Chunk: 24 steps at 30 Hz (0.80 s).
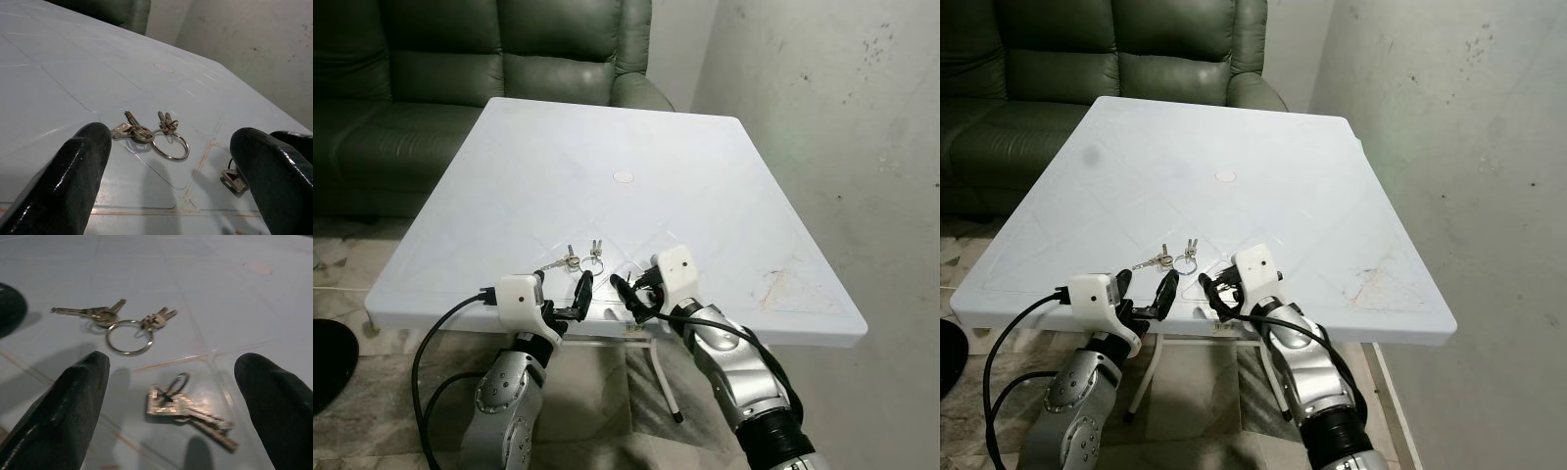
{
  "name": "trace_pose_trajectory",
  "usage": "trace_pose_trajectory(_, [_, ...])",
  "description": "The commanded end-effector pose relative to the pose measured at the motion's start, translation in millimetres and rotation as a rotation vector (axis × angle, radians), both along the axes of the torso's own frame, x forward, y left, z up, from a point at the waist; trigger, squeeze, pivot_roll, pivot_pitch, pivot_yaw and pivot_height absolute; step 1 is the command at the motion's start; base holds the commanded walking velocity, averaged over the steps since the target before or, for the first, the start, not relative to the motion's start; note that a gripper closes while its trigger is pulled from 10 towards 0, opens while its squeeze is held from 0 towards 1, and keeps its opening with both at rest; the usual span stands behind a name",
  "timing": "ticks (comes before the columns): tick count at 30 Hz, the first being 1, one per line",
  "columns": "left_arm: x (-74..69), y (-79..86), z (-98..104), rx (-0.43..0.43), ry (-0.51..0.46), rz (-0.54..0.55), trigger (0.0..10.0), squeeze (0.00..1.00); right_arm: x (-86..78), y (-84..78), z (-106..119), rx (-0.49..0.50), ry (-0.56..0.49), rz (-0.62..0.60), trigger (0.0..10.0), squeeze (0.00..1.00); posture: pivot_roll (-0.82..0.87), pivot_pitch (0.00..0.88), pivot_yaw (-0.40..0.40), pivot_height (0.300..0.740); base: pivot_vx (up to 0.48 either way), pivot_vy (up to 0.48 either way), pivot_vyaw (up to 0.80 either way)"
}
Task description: Hang keys on a hook
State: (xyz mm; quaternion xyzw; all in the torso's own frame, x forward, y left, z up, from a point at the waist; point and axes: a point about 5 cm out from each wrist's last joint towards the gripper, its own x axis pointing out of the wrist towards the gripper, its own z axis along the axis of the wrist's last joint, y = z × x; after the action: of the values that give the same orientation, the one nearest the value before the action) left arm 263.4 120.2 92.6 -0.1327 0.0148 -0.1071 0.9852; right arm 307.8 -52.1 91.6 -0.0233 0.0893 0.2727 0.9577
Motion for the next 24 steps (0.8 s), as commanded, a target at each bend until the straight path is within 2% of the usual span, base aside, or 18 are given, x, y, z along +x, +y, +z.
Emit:
trace_pose_trajectory(1, [-2.0,-5.2,1,-0.009,-0.002,-0.02,10.0,0.0,-1.1,0.2,2,-0.01,-0.006,-0.008,10.0,0.0,0.07,0.0,-0.11,0.74,0.0,0.0,0.0])
trace_pose_trajectory(8, [-4.7,-3.7,1,-0.009,0.006,-0.014,10.0,0.0,-4.8,7.4,-2,-0.017,0.008,-0.032,10.0,0.0,0.07,0.0,-0.109,0.74,0.0,0.0,0.0])
trace_pose_trajectory(20, [-6.4,-3.4,1,-0.011,0.011,-0.008,10.0,0.0,-8.4,27.9,-4,0.04,0.075,-0.07,10.0,0.0,0.07,0.008,-0.11,0.74,0.0,0.0,0.0])
trace_pose_trajectory(24, [-6.7,-3.7,1,-0.012,0.012,-0.005,10.0,0.0,-5.8,30.6,-5,0.049,0.095,-0.116,10.0,0.0,0.07,0.011,-0.111,0.74,0.0,0.0,0.0])
